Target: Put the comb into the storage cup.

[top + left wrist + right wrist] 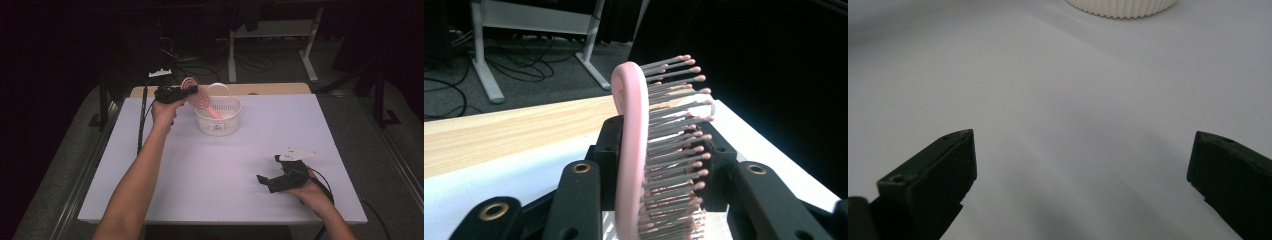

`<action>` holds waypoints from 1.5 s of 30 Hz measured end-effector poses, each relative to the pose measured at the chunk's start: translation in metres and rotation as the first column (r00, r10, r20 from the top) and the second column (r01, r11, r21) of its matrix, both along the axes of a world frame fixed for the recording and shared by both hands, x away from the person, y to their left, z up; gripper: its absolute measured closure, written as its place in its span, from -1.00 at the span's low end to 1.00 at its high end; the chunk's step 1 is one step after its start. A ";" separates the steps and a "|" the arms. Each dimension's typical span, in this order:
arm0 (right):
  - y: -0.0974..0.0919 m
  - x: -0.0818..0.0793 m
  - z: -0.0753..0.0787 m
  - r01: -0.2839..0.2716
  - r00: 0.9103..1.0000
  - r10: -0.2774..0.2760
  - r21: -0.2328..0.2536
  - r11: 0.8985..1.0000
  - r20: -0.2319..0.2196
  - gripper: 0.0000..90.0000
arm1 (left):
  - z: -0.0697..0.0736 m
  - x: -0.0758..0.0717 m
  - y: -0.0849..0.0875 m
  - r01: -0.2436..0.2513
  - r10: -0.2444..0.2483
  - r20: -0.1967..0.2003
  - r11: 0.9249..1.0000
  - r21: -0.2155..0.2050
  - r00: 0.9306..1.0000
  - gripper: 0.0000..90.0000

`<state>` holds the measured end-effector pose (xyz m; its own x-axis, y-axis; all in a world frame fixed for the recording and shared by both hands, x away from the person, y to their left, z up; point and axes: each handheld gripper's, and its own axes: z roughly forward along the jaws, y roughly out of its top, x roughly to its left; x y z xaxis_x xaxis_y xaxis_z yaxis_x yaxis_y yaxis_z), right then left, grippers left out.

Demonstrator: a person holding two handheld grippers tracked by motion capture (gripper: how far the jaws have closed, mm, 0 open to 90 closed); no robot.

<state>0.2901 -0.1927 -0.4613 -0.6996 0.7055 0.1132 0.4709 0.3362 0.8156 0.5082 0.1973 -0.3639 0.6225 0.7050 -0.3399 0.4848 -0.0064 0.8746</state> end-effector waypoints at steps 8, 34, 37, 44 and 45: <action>0.000 0.000 0.000 0.000 1.000 0.000 -0.003 1.000 0.000 -1.00 | 0.000 0.001 0.004 -0.016 0.016 0.001 1.000 0.012 1.000 -0.11; 0.001 0.002 -0.001 -0.010 1.000 0.010 -0.005 1.000 0.006 -1.00 | 0.022 -0.026 0.029 0.076 -0.084 0.040 0.982 0.173 0.996 -0.94; 0.002 0.002 0.000 -0.007 1.000 0.007 -0.002 1.000 0.006 -1.00 | 0.023 -0.033 0.033 0.096 -0.105 0.040 0.977 0.190 0.994 -0.96; 0.002 0.001 0.001 -0.006 1.000 0.006 -0.007 1.000 0.005 -1.00 | 0.022 -0.051 0.042 0.136 -0.147 0.044 0.971 0.195 0.988 -0.96; 0.002 0.001 0.001 -0.006 1.000 0.006 -0.005 1.000 0.007 -1.00 | 0.021 -0.054 0.043 0.143 -0.155 0.046 0.969 0.199 0.987 -0.96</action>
<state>0.2909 -0.1906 -0.4605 -0.7044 0.7020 0.1048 0.4635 0.3432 0.8169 0.4545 0.2405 -0.3429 0.7409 0.6513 -0.1639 0.4116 -0.2475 0.8771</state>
